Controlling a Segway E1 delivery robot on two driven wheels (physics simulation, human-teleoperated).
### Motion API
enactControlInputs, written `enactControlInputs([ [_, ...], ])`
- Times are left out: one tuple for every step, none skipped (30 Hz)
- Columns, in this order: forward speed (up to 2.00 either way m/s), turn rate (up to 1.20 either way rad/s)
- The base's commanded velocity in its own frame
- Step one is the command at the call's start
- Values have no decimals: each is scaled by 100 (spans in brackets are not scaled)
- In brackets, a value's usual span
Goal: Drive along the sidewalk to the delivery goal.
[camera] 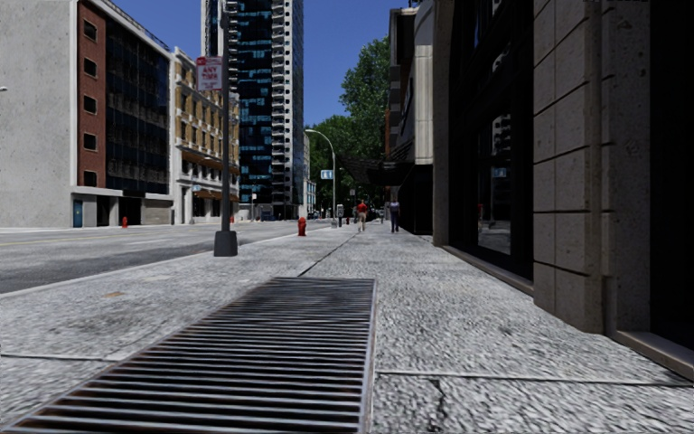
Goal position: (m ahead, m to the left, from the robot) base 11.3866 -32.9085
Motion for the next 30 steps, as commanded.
enactControlInputs([
  [200, 4],
  [200, 27],
  [200, 38],
  [200, 38],
  [200, 41],
  [200, 41],
  [200, 0],
  [200, 0],
  [200, 0],
  [200, 0],
  [200, 0],
  [200, 0],
  [200, 0],
  [200, 0],
  [200, 0],
  [200, 0],
  [200, 0],
  [200, 0],
  [200, 0],
  [200, 0],
  [200, 0],
  [200, 0],
  [200, 0],
  [200, 0],
  [200, 0],
  [200, 0],
  [200, 0],
  [200, 0],
  [200, 0],
  [200, 0],
])
